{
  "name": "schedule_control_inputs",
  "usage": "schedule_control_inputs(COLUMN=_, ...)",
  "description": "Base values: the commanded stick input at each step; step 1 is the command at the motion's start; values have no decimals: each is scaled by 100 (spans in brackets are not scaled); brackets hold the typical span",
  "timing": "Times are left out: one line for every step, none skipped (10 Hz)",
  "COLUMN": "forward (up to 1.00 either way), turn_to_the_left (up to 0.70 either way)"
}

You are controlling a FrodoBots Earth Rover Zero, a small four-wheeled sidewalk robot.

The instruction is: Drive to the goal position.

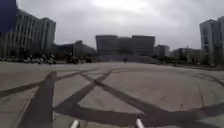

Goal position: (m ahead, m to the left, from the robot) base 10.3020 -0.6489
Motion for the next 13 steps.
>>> schedule_control_inputs(forward=100, turn_to_the_left=6)
schedule_control_inputs(forward=100, turn_to_the_left=6)
schedule_control_inputs(forward=100, turn_to_the_left=6)
schedule_control_inputs(forward=100, turn_to_the_left=-19)
schedule_control_inputs(forward=100, turn_to_the_left=-34)
schedule_control_inputs(forward=100, turn_to_the_left=-34)
schedule_control_inputs(forward=100, turn_to_the_left=-34)
schedule_control_inputs(forward=100, turn_to_the_left=-34)
schedule_control_inputs(forward=100, turn_to_the_left=-34)
schedule_control_inputs(forward=100, turn_to_the_left=-34)
schedule_control_inputs(forward=100, turn_to_the_left=-34)
schedule_control_inputs(forward=100, turn_to_the_left=-34)
schedule_control_inputs(forward=100, turn_to_the_left=-5)
